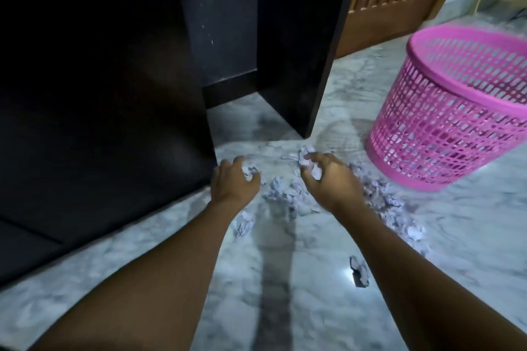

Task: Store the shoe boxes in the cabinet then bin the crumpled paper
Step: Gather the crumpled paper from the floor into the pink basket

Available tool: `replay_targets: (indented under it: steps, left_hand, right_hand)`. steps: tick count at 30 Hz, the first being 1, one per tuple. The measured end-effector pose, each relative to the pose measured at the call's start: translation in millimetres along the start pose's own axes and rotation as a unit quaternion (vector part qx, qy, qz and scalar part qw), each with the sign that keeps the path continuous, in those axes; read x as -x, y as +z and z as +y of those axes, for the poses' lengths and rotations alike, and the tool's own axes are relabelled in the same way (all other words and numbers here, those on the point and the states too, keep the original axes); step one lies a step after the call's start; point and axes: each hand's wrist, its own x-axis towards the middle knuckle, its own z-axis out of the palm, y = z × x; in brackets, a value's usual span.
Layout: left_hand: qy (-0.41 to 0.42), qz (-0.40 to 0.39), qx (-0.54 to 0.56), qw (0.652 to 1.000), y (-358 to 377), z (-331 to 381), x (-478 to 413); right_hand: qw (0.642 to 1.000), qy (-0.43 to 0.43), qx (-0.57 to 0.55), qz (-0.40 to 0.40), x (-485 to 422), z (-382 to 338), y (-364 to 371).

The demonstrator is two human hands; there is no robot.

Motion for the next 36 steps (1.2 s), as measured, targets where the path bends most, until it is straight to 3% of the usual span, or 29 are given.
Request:
replay_targets:
  steps: [5, 12, 15, 19, 23, 28, 31, 36]
  left_hand:
    - [-0.075, -0.021, -0.05, 0.996, 55, -61, 26]
    - [-0.071, -0.011, -0.048, 0.996, 92, -84, 30]
    - [-0.02, 0.022, -0.089, 0.996, 100, -84, 23]
    - [0.07, 0.079, -0.095, 0.99, 107, -83, 6]
    - [0.08, 0.03, -0.063, 0.994, 104, -73, -16]
    - [0.11, -0.01, -0.042, 0.993, 98, -56, -39]
    - [0.123, -0.069, -0.04, 0.989, 96, -49, -48]
    - [0.192, -0.101, -0.06, 0.974, 102, -34, -55]
  right_hand:
    - [0.998, 0.024, 0.004, -0.049, 24, 31, 47]
    - [0.999, 0.029, -0.018, -0.03, 31, 59, 89]
    - [0.999, 0.017, -0.029, -0.007, 33, 70, 102]
    - [0.997, 0.028, 0.052, 0.054, 22, 95, 105]
    - [0.99, 0.082, 0.105, 0.037, 2, 127, 91]
    - [0.987, 0.127, 0.096, -0.011, -21, 164, 83]
    - [0.992, 0.09, 0.078, -0.037, -29, 175, 87]
    - [0.996, -0.01, 0.046, -0.074, -41, 176, 88]
